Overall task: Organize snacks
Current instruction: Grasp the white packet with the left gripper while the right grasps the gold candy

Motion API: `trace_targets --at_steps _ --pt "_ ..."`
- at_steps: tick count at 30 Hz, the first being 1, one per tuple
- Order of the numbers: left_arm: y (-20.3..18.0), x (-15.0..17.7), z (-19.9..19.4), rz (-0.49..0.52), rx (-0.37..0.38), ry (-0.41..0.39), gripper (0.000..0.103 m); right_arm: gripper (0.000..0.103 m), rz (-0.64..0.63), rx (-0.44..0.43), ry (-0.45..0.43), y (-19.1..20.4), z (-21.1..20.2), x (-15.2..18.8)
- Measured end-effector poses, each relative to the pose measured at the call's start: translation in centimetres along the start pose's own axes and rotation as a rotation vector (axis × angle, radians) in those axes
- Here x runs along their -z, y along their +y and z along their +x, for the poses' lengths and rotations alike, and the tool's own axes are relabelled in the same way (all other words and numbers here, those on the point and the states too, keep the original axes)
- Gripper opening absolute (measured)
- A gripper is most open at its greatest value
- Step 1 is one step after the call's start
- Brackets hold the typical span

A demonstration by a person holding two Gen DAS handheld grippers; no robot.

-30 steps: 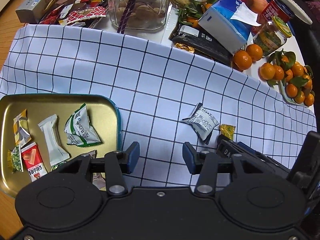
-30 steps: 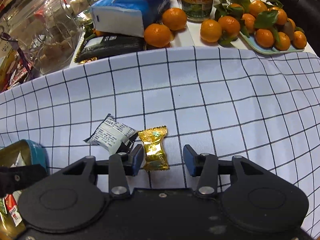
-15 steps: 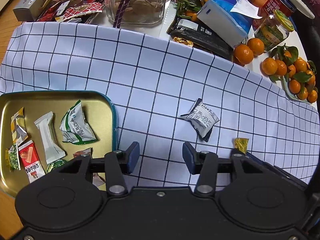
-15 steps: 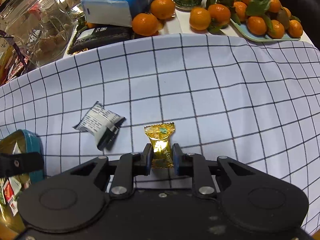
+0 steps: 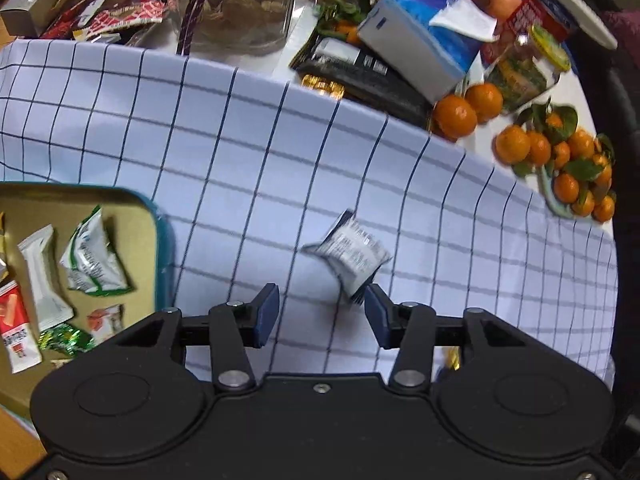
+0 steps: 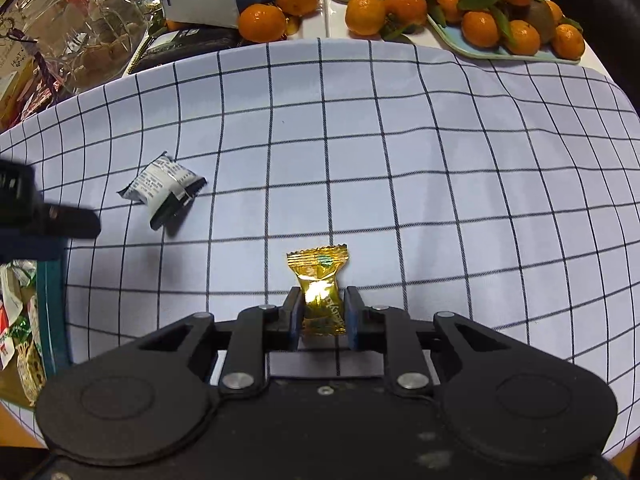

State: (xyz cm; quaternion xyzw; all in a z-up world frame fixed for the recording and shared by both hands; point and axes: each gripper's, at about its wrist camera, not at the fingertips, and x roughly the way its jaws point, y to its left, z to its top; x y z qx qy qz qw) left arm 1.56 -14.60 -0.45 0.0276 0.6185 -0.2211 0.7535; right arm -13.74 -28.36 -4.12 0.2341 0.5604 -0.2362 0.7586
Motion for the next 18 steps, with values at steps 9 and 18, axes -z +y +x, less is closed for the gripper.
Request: trace_targets --at_steps 9,18 --pt "-2.2 -1.1 2.3 -0.042 -0.037 -0.074 0.055 0.033 0.014 -0.039 0.007 -0.5 -0.1 0.2" --pt "-3.2 -1.3 4.4 -0.059 -0.089 -0.072 0.055 0.047 -0.02 -0.047 0.002 0.3 -0.1 0.4"
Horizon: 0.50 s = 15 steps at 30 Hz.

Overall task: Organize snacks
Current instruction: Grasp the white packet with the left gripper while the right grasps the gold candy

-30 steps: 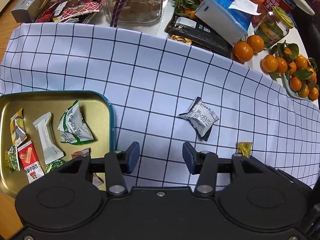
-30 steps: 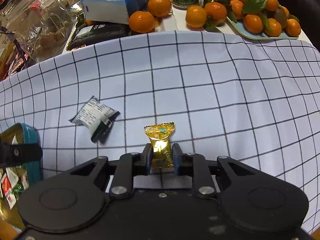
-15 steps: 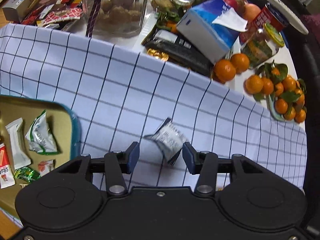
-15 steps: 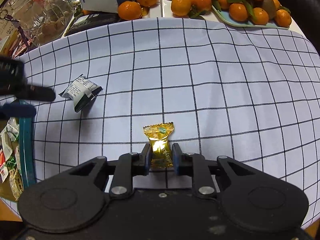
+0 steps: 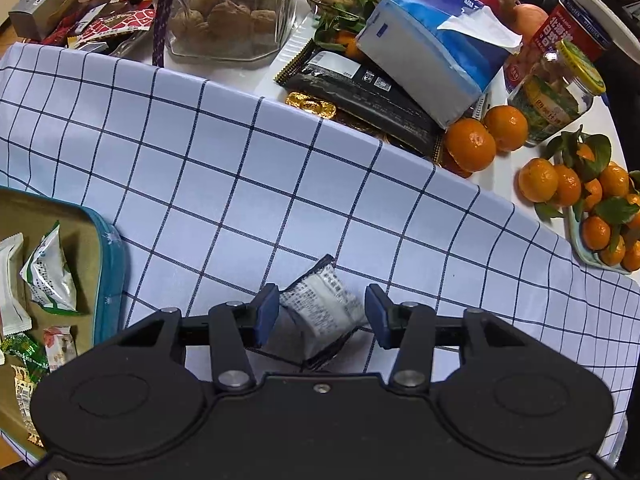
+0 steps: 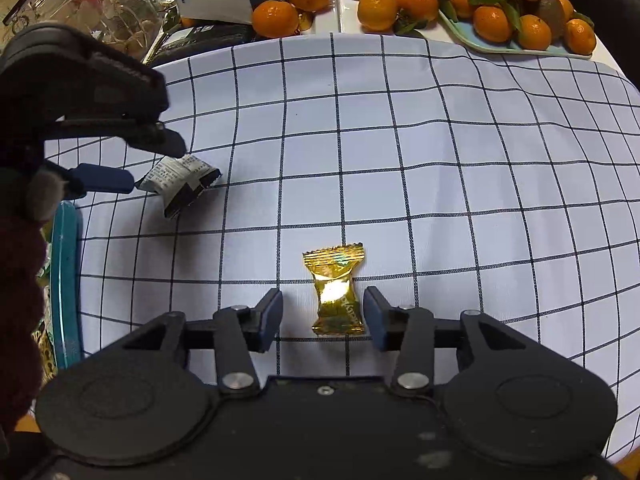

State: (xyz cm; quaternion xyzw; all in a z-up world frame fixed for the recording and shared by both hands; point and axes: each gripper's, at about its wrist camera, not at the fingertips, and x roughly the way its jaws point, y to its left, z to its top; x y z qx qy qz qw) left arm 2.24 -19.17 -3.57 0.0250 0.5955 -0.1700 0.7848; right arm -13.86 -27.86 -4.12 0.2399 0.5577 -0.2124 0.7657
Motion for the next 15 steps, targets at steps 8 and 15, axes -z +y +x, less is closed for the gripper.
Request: trace_targets --at_steps 8,15 --pt "-0.9 0.2 0.8 0.036 -0.077 -0.024 0.056 0.05 -0.002 -0.018 0.001 -0.2 0.0 0.0" --pt "-0.9 0.6 2.2 0.048 -0.059 0.058 0.057 0.053 0.016 -0.029 0.01 -0.4 0.0 -0.2"
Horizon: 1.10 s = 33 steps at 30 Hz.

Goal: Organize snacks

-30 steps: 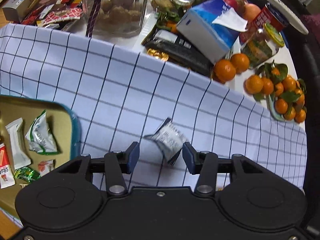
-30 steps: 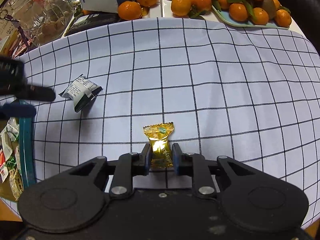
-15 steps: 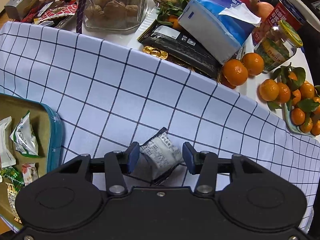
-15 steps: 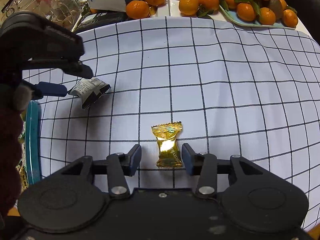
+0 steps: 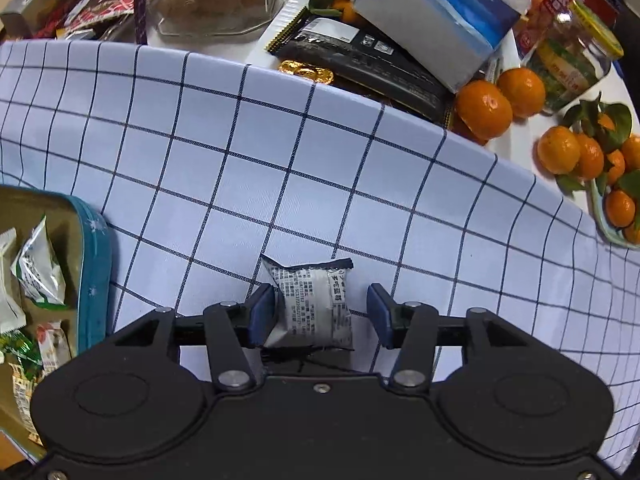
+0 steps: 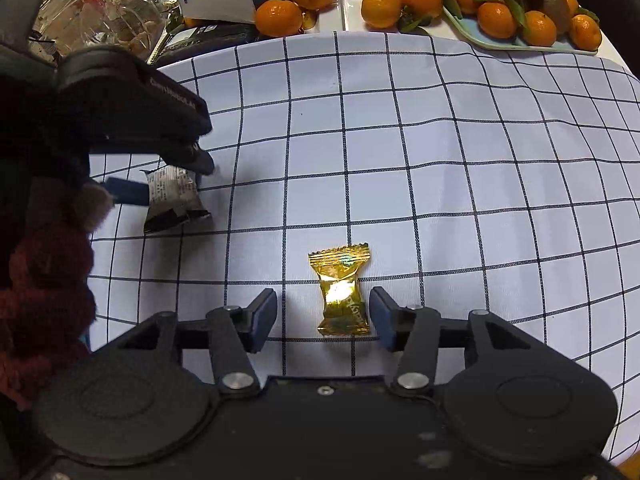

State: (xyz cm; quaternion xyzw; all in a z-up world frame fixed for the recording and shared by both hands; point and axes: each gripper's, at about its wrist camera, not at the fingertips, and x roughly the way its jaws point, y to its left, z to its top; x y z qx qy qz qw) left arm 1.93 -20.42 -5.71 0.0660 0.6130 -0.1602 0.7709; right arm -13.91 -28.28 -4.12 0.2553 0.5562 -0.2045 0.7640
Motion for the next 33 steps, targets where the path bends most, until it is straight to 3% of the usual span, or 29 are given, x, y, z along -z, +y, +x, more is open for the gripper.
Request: trace_targets --at_steps 7,12,19,21,29,33 --pt "-0.4 0.3 0.1 0.035 -0.008 0.003 0.055 0.057 -0.025 0.009 -0.007 0.5 0.1 0.2" --pt "-0.1 0.3 -0.3 0.027 0.003 0.013 0.047 0.064 -0.049 0.012 -0.014 1.0 0.2 0.4" --pt "1.0 0.5 -0.5 0.035 0.024 0.071 0.047 0.069 -0.087 0.011 -0.027 1.3 0.3 0.9" --pt "0.8 1.1 -0.5 0.064 0.016 0.081 0.047 0.077 -0.093 0.018 -0.015 1.4 0.4 1.1" --pt "2.5 5.4 -1.2 0.149 0.073 0.178 0.047 0.078 -0.146 0.012 -0.016 0.3 -0.3 3.2" --pt "3.7 7.6 -1.6 0.185 0.057 0.181 0.047 0.079 -0.161 0.008 -0.029 -0.1 -0.7 4.3"
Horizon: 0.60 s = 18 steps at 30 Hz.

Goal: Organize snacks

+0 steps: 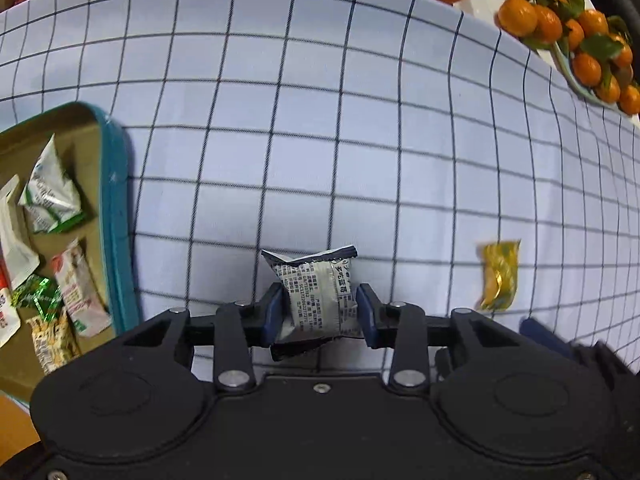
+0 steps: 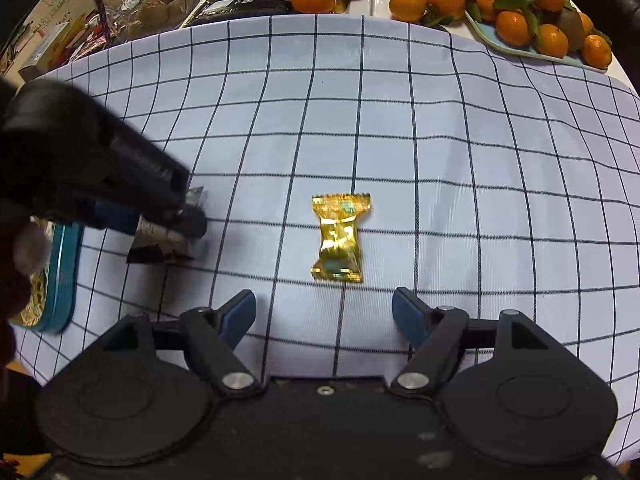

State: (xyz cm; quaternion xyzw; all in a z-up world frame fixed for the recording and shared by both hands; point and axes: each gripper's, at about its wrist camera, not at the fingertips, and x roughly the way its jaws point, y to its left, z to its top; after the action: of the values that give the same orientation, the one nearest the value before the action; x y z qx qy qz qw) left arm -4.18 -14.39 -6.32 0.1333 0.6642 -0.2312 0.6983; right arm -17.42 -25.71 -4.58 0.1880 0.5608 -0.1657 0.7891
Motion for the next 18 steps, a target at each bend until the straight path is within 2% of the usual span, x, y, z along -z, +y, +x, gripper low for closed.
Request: trace_targets --at_steps 2,5,6,9,18 --pt "0.0 0.9 -0.2 0.014 -0.003 -0.004 0.047 0.083 -0.019 0.009 -0.01 0.4 0.0 0.5" --pt "-0.1 1.4 -0.3 0.034 -0.011 -0.016 0.047 0.101 -0.035 0.014 -0.018 1.4 0.3 1.5" --pt "-0.2 1.5 -0.4 0.038 -0.011 -0.02 0.047 0.103 -0.049 0.024 -0.021 1.8 0.5 1.6" --pt "-0.3 1.3 -0.4 0.032 -0.005 -0.022 0.048 0.103 -0.125 0.084 -0.01 3.4 1.1 2.0" --pt "-0.4 0.3 -0.6 0.054 0.002 -0.032 0.048 0.103 -0.118 0.08 0.006 3.3 1.1 1.8"
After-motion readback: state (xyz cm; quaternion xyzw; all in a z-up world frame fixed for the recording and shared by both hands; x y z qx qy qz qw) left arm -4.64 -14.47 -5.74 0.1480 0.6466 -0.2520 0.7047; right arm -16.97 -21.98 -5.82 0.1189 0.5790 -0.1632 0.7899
